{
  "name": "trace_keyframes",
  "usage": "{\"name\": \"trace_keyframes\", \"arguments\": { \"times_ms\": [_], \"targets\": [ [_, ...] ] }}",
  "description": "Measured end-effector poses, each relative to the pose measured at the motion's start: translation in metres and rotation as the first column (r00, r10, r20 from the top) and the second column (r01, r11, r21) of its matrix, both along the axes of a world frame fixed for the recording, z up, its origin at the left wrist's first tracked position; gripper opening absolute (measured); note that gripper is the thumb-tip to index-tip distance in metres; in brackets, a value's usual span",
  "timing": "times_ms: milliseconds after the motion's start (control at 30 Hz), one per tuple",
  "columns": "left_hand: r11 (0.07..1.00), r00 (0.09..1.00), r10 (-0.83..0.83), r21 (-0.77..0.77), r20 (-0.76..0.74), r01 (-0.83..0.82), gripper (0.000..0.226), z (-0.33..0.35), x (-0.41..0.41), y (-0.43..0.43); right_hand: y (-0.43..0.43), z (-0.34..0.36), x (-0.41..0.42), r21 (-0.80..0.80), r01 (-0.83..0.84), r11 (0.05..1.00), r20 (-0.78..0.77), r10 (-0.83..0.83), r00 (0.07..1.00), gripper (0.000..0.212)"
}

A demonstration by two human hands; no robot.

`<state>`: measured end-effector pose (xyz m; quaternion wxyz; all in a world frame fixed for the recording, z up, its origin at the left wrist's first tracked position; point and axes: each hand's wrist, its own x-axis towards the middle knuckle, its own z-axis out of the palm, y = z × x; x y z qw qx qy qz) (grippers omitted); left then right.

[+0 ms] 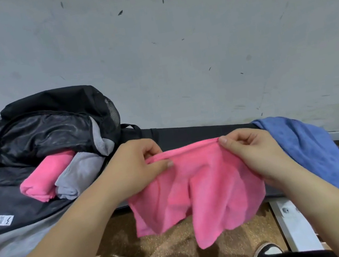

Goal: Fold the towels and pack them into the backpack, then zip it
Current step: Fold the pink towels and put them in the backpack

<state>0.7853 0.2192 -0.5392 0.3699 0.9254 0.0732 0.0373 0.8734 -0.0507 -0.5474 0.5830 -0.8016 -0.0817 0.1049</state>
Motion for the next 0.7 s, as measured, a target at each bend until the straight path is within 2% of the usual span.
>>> {"name": "trace_keyframes", "arguments": {
  "times_ms": [67, 167, 267, 333, 400, 433, 467, 533, 567, 633, 700],
  "targets": [
    [0.998, 0.998, 0.065, -0.027, 0.01, -0.065, 0.026, 0.003, 0.003, 0.004, -0.005, -0.004, 0.008, -0.019, 0.071, 0.997, 0.003, -0.071, 0.997, 0.027],
    [0.95, 0.987, 0.159, -0.268, -0.019, -0.159, 0.026, 0.007, 0.007, 0.002, -0.006, -0.009, 0.013, -0.068, 0.088, 0.994, 0.049, -0.085, 0.995, 0.024],
    [0.819, 0.982, 0.183, -0.544, -0.054, -0.182, 0.028, 0.01, 0.01, -0.001, -0.005, -0.013, 0.014, -0.066, 0.115, 0.991, 0.112, -0.107, 0.988, 0.023],
    [0.731, 0.978, 0.198, -0.654, -0.07, -0.195, 0.032, 0.009, 0.01, 0.001, -0.003, -0.014, 0.014, -0.042, 0.123, 0.992, 0.117, -0.117, 0.986, 0.023],
    [0.683, 0.975, 0.212, -0.706, -0.058, -0.191, 0.03, 0.005, 0.012, 0.0, -0.001, -0.012, 0.01, 0.008, 0.121, 0.993, 0.099, -0.121, 0.988, 0.024],
    [0.695, 0.975, 0.219, -0.697, -0.032, -0.179, 0.027, 0.002, 0.012, -0.003, 0.002, -0.011, 0.007, 0.026, 0.116, 0.993, 0.1, -0.118, 0.988, 0.024],
    [0.744, 0.975, 0.22, -0.649, 0.015, -0.158, 0.023, 0.0, 0.011, -0.008, 0.006, -0.01, 0.003, 0.034, 0.106, 0.994, 0.108, -0.109, 0.988, 0.023],
    [0.891, 0.976, 0.163, -0.446, 0.142, -0.084, 0.017, -0.003, 0.007, -0.022, 0.014, -0.006, -0.006, 0.022, 0.064, 0.998, 0.144, -0.067, 0.987, 0.02],
    [0.934, 0.973, 0.121, -0.354, 0.197, -0.045, 0.011, -0.003, 0.005, -0.031, 0.018, -0.004, -0.012, 0.008, 0.038, 0.999, 0.162, -0.038, 0.986, 0.02],
    [0.959, 0.958, 0.055, -0.282, 0.283, 0.028, 0.007, -0.004, 0.002, -0.048, 0.027, 0.002, -0.024, -0.027, -0.016, 1.0, 0.191, 0.021, 0.981, 0.021],
    [0.948, 0.943, 0.009, -0.304, 0.333, 0.099, 0.008, -0.006, 0.002, -0.062, 0.032, 0.005, -0.031, -0.062, -0.06, 0.996, 0.204, 0.072, 0.976, 0.02]
  ]
}}
